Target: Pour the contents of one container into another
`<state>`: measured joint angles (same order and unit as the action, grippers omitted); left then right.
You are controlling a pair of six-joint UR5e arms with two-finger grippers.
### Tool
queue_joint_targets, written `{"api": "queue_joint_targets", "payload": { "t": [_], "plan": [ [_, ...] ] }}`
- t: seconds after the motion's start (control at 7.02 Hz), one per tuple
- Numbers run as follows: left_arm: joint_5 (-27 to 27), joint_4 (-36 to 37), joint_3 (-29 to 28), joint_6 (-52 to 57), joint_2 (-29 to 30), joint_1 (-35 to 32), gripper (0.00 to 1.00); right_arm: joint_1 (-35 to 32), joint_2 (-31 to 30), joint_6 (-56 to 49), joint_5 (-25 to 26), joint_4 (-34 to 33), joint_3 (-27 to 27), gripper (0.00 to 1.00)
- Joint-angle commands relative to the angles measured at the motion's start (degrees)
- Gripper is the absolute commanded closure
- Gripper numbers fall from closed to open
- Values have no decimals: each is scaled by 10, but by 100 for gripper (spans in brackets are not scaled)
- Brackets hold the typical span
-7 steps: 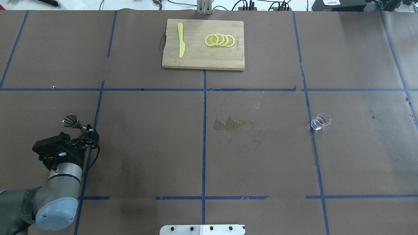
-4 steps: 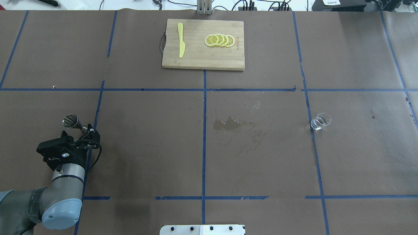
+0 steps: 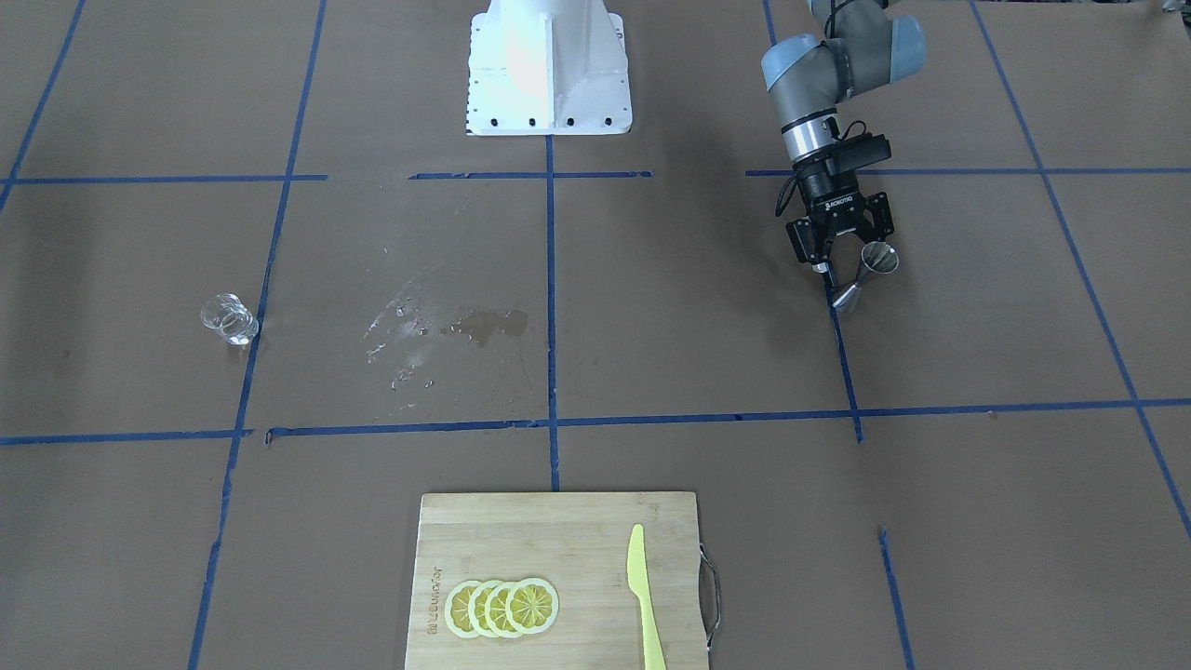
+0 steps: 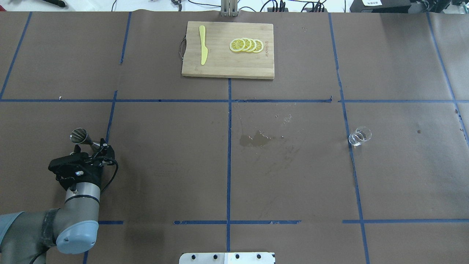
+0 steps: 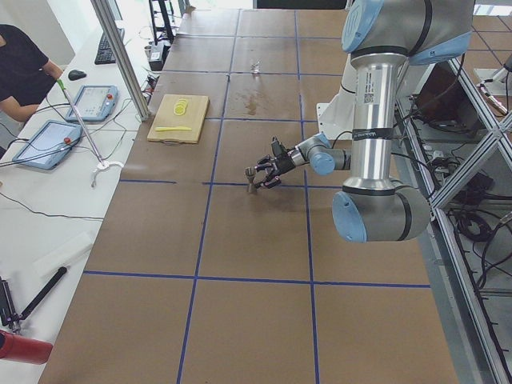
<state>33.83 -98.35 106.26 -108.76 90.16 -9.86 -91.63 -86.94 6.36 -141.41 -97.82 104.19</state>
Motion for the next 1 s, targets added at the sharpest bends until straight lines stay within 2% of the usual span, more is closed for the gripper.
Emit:
{"api": "queue_joint_targets", "payload": {
  "t": [0.0, 0.43, 0.85],
  "plan": [
    [-4, 0, -5, 0, 0, -17, 24, 1, 0, 0, 0, 0, 0, 0],
    [-5, 0, -36, -2, 25, -21, 27, 1, 0, 0, 1, 0, 0, 0],
    [-5, 1, -43, -3, 34, -22, 40, 0, 2, 0, 2, 0, 5, 0]
  ]
}}
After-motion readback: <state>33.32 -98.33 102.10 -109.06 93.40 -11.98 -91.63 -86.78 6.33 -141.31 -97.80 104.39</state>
